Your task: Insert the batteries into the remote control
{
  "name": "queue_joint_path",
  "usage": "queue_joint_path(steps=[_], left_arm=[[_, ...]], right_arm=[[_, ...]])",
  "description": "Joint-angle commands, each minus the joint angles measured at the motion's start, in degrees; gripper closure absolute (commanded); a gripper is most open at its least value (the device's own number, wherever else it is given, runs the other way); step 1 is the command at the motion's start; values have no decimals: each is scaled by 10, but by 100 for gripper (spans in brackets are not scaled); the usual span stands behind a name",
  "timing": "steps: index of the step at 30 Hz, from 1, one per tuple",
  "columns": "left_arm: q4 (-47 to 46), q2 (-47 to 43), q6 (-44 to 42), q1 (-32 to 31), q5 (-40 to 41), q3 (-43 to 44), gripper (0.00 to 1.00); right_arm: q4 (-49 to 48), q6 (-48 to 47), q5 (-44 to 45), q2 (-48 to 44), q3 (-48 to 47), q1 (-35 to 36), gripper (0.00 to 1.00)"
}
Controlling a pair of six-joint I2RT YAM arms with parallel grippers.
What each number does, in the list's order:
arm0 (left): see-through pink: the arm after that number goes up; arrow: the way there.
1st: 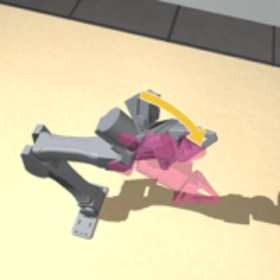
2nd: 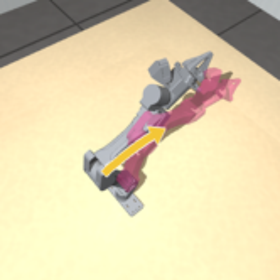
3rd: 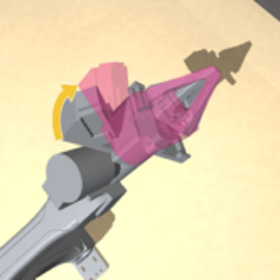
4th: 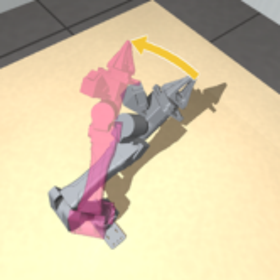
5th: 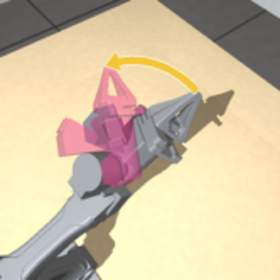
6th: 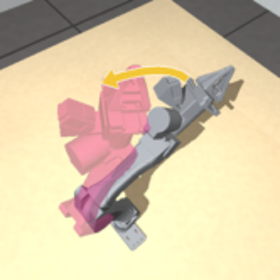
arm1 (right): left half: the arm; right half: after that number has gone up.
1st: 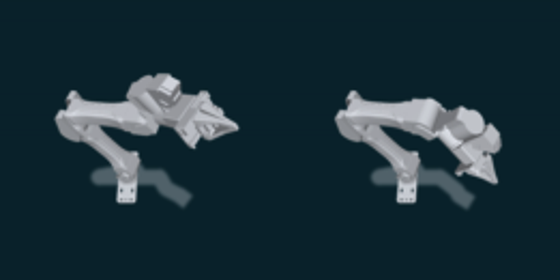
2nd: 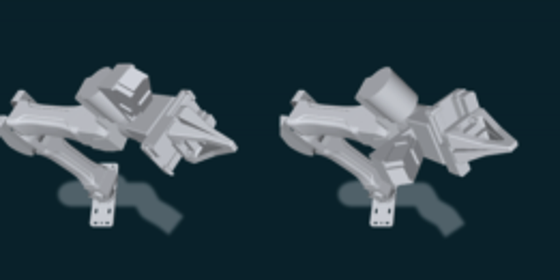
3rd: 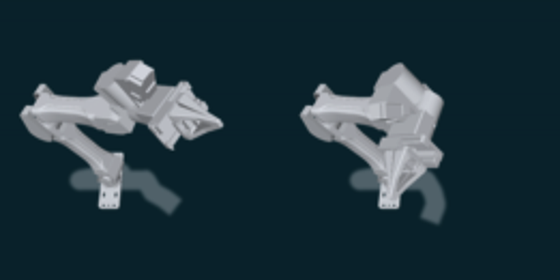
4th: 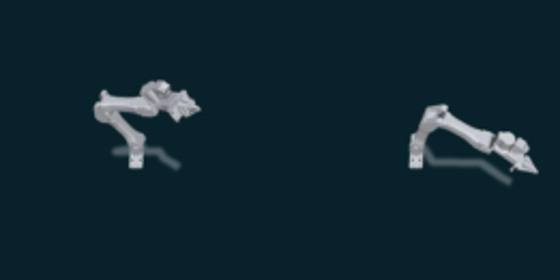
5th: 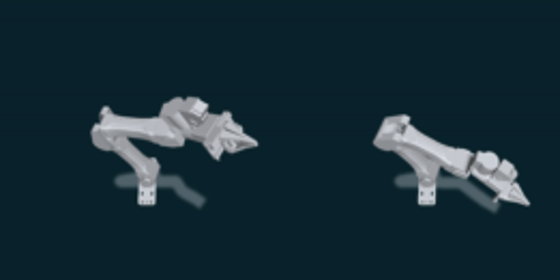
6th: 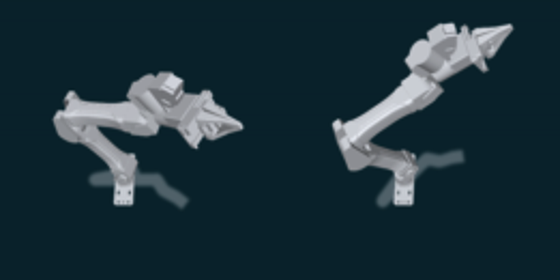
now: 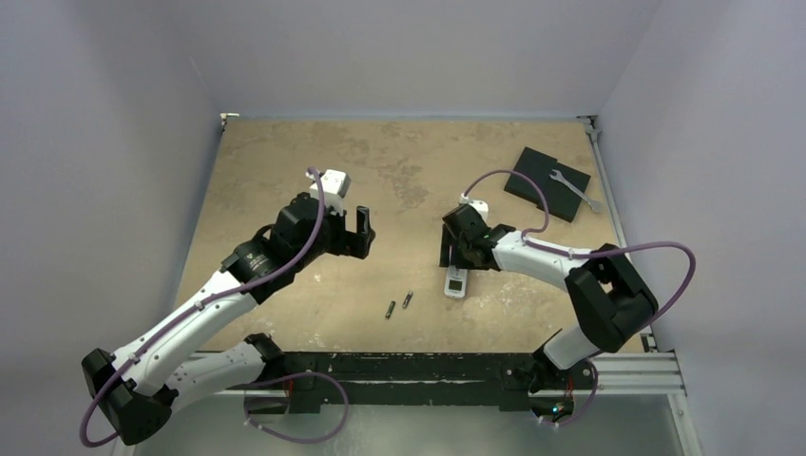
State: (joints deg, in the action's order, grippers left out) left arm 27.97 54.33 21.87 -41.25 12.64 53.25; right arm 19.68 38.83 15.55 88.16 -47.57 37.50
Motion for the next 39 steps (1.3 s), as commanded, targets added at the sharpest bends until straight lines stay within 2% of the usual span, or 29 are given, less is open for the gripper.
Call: queue_joint_path(steps=[1,5,9,13,19,25,32,39], left_arm=[[-7,-11,-7,5,0,5,1],[-7,-9,-7,4,-2,6,1],[-6,-8,-5,4,-3,6,1],[-7,-6,-1,4,-8,5,1],[-12,-1,15,4,-30,3,1],[-29,6,53,4,-71,-13,1],[-90,18,112,4,-149,-62,1],[-154,31,166,5,-219,-95,2]], right_arm=[[-4,9,23,2,-22,3,32],[-4,7,26,8,-23,4,42],[-2,5,25,3,-28,4,63],[4,2,24,-15,-35,4,77],[1,1,9,-50,-35,3,83],[-18,7,-28,-94,-27,3,84],[-32,18,-70,-162,-26,4,85],[-39,17,-106,-191,-42,5,84]])
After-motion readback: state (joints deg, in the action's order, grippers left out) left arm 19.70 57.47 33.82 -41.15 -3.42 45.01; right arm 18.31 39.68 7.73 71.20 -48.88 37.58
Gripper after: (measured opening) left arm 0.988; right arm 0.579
